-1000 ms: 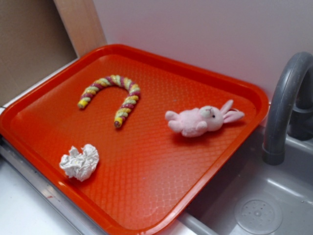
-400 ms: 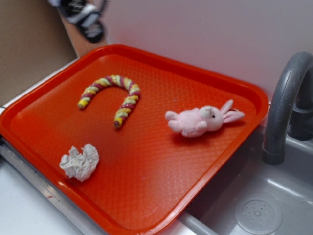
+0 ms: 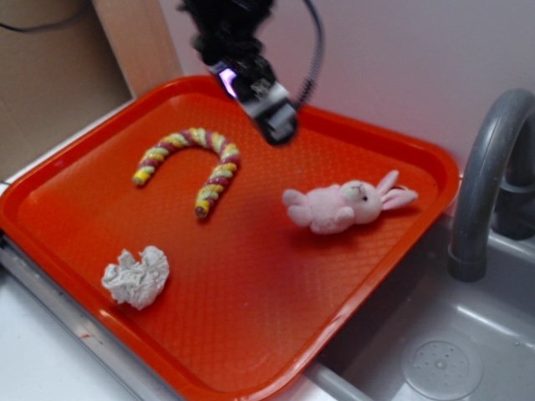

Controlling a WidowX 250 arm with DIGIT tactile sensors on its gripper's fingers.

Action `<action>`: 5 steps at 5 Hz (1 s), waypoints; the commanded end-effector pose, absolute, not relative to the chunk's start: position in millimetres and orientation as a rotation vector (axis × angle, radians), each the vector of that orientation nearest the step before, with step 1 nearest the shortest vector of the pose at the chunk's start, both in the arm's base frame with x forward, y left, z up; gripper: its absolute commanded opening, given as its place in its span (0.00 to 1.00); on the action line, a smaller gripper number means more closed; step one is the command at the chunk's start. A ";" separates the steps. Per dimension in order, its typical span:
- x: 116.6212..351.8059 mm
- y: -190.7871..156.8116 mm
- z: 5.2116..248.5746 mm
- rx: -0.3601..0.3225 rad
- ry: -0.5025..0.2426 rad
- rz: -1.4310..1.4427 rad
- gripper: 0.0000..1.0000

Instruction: Grab the pink bunny.

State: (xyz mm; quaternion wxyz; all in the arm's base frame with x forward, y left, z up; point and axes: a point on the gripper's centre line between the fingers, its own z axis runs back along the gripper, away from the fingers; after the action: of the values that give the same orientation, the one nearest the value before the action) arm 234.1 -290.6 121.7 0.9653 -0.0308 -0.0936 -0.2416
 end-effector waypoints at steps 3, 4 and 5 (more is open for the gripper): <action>225.8 -344.7 64.6 -0.037 -0.102 -0.647 1.00; 227.9 -346.0 54.7 -0.038 -0.071 -0.648 1.00; 226.2 -345.2 54.1 -0.062 -0.078 -0.602 0.00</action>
State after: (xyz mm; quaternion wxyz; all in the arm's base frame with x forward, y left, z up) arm 235.3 -340.3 34.0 0.9554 -0.0121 -0.0198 -0.2944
